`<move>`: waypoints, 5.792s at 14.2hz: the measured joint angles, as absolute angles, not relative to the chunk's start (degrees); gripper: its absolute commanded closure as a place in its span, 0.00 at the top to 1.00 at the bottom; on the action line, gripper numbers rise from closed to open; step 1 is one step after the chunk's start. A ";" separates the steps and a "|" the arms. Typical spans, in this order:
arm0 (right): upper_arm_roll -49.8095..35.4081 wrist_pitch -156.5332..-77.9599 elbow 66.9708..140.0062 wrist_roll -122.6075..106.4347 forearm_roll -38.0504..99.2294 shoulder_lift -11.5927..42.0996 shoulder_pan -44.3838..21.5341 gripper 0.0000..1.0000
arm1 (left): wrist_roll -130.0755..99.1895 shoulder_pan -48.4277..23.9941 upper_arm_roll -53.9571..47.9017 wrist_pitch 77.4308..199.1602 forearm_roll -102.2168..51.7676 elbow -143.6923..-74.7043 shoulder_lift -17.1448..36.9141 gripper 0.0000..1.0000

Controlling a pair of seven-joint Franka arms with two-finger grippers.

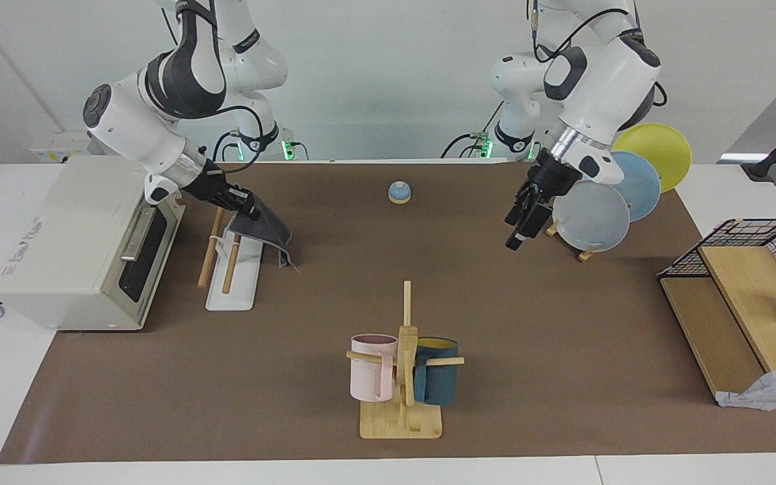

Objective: Fold towel and hang on rack

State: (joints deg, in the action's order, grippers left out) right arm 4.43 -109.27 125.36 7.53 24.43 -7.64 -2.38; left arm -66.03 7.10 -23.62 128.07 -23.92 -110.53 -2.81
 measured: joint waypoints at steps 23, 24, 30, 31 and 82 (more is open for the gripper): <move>4.45 -115.26 123.90 -13.82 -0.05 -6.75 2.13 1.00 | -6.32 -1.40 -7.44 96.99 -1.43 -98.42 -2.12 1.00; 4.45 -115.13 123.90 -14.08 -0.08 -6.75 2.13 1.00 | -5.74 -1.40 -7.43 96.98 -0.95 -98.40 -2.12 1.00; 4.48 -114.42 123.72 -16.47 -0.13 -6.76 2.14 1.00 | -4.70 -1.51 -7.43 96.97 0.10 -98.34 -2.12 1.00; 4.43 -113.97 123.29 -16.51 -0.14 -6.76 2.11 1.00 | -4.42 -1.50 -7.40 96.96 0.12 -98.34 -2.12 1.00; 2.51 -82.20 89.29 -5.09 -1.51 0.76 -0.32 1.00 | -3.41 -1.00 -5.96 97.03 0.16 -98.18 -2.12 1.00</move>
